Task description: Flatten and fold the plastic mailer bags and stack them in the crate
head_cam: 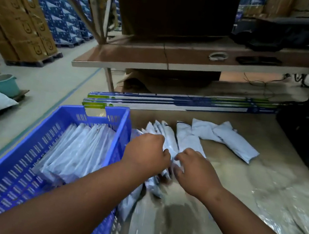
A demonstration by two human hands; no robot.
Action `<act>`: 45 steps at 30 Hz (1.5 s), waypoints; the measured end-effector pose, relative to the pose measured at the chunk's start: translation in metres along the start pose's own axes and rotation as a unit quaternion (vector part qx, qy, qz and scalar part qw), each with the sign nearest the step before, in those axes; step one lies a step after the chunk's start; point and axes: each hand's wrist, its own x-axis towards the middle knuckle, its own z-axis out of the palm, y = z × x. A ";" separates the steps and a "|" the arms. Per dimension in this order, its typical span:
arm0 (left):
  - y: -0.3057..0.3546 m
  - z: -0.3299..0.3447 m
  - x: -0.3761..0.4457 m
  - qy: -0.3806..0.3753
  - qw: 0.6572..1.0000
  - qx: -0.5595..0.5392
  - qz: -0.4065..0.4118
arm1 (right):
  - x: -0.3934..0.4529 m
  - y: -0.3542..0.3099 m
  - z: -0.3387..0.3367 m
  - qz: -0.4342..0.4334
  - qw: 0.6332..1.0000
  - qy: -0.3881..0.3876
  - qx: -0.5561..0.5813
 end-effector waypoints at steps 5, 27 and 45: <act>0.038 0.033 -0.009 -0.043 0.999 -0.001 -0.022 | -0.013 0.065 0.044 0.099 0.988 -0.095 -0.074; 0.055 0.079 -0.071 -0.053 0.973 -0.076 0.210 | -0.139 0.136 -0.037 0.056 0.912 -0.094 0.397; 0.020 0.151 -0.107 -0.031 0.982 -0.187 0.020 | -0.142 0.140 0.020 0.332 0.922 -0.012 0.198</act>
